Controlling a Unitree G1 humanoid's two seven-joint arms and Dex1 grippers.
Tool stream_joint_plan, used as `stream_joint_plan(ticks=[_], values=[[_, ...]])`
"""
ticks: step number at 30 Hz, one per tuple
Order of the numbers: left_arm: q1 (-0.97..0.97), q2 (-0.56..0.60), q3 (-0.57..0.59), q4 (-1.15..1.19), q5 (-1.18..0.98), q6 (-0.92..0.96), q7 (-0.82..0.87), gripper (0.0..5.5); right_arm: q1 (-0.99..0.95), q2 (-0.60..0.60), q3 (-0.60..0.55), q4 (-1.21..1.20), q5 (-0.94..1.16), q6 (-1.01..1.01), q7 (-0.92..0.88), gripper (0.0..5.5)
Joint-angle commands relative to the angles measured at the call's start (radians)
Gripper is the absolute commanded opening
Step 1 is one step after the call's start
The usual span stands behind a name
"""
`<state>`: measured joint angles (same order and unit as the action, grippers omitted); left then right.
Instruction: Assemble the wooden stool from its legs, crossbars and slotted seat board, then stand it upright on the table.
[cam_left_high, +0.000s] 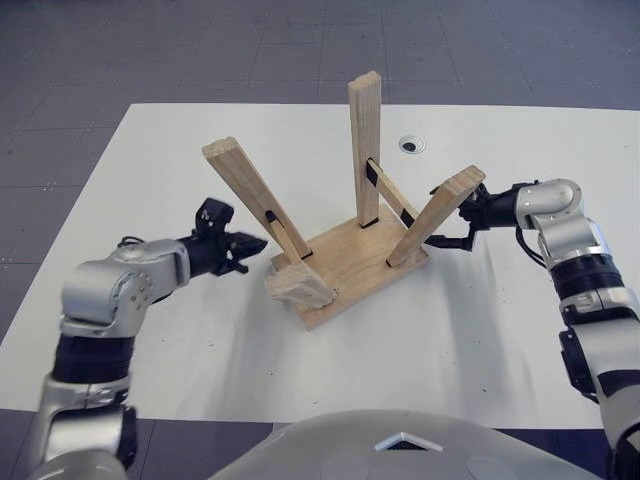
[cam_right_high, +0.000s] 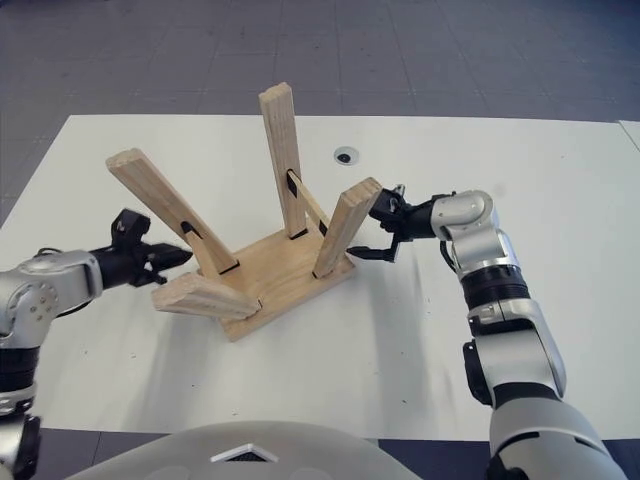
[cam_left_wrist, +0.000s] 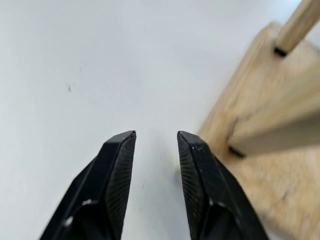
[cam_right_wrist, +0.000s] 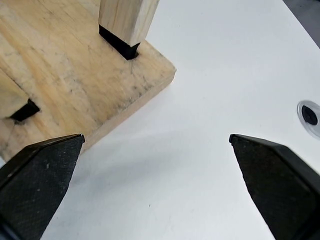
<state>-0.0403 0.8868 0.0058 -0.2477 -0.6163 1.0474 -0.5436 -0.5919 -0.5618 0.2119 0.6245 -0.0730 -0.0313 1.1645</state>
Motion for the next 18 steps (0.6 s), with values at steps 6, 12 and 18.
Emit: stream_joint_plan(ticks=[6,12,18], values=[[0.132,0.153,-0.130,-0.176,0.073,-0.069,-0.219,1.52,0.070,-0.021,-0.019,-0.175,0.043,0.110,-0.019,5.36],[-0.045,-0.157,-0.157,-0.084,0.086,-0.023,-0.059,1.52,0.136,-0.037,0.000,-0.331,0.077,0.191,0.015,5.36],[-0.067,-0.220,-0.167,-0.047,0.147,-0.028,-0.007,1.52,0.080,-0.060,-0.031,-0.274,0.058,0.203,-0.044,5.36]])
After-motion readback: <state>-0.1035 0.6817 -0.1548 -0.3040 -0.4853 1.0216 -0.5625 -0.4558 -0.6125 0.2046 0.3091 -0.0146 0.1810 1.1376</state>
